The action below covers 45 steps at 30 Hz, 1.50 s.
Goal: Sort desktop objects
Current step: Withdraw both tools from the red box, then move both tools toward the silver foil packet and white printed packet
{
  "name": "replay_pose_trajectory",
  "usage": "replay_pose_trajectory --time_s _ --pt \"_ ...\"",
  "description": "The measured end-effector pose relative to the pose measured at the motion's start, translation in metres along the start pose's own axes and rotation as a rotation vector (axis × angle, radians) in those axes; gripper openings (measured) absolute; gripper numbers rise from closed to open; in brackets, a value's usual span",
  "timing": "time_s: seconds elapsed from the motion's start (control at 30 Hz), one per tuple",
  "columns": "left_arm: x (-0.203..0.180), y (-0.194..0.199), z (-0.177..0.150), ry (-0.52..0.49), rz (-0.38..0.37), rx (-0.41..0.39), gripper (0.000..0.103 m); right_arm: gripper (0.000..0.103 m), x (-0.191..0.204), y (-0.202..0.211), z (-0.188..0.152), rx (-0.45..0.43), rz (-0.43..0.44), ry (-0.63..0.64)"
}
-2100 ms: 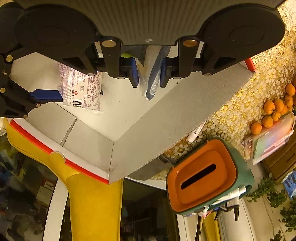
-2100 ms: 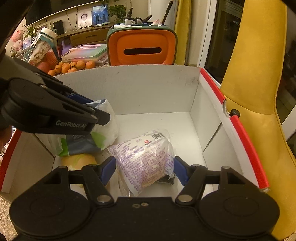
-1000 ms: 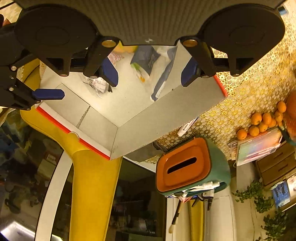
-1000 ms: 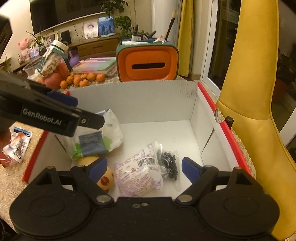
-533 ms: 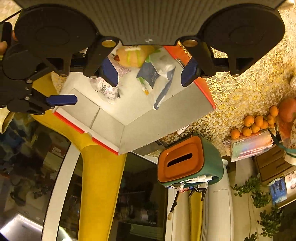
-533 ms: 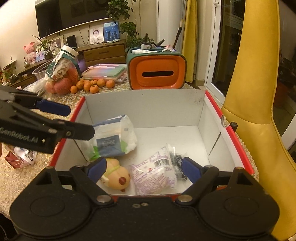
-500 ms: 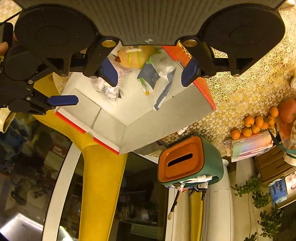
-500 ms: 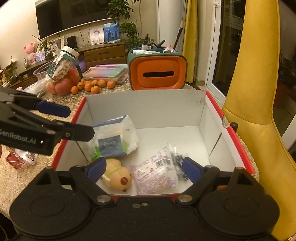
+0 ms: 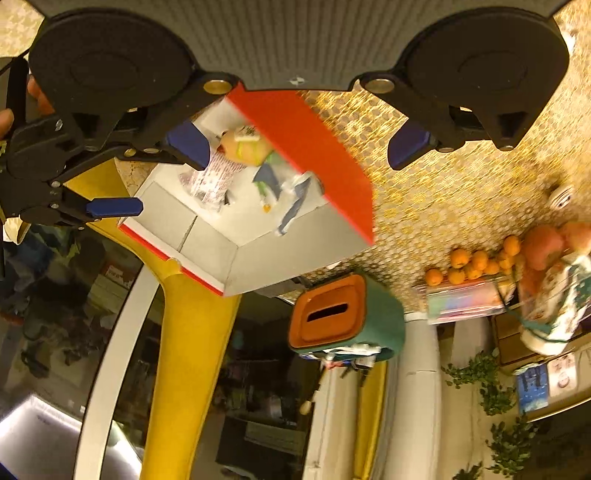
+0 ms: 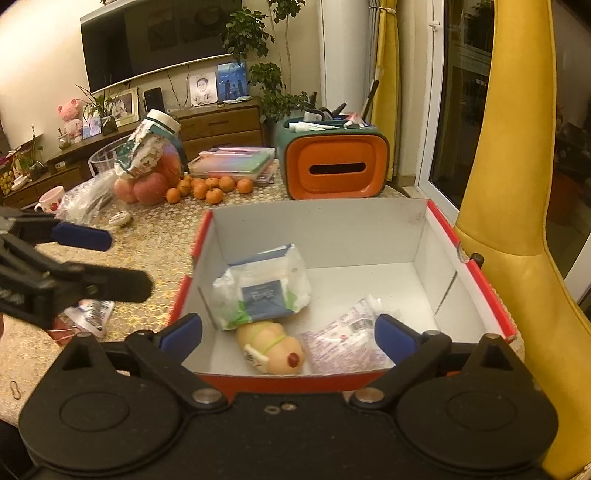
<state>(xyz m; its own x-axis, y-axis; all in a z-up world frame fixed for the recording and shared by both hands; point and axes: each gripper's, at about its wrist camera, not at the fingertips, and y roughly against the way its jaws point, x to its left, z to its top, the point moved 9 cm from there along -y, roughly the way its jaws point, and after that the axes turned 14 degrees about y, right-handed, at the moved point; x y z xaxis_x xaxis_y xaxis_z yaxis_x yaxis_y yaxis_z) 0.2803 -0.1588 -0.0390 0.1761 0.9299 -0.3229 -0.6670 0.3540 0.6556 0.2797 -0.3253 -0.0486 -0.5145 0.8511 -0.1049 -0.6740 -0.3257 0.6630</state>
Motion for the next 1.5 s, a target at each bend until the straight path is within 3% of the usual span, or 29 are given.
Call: replay_pose_trajectory --time_s 0.43,0.73,1.23,1.5 --pt "0.073 0.066 -0.036 0.053 0.072 -0.060 0.103 0.102 0.066 0.002 0.016 -0.009 0.064 0.034" --pt "0.121 0.088 -0.060 0.091 0.138 -0.088 0.103 0.102 0.112 -0.012 0.030 0.001 0.106 0.077" --pt "0.187 0.083 -0.080 0.131 0.229 -0.090 0.103 0.102 0.175 -0.052 0.043 0.037 0.177 0.145" --pt "0.207 0.080 -0.071 0.184 0.219 -0.087 0.103 0.102 0.198 -0.074 0.051 0.057 0.207 0.181"
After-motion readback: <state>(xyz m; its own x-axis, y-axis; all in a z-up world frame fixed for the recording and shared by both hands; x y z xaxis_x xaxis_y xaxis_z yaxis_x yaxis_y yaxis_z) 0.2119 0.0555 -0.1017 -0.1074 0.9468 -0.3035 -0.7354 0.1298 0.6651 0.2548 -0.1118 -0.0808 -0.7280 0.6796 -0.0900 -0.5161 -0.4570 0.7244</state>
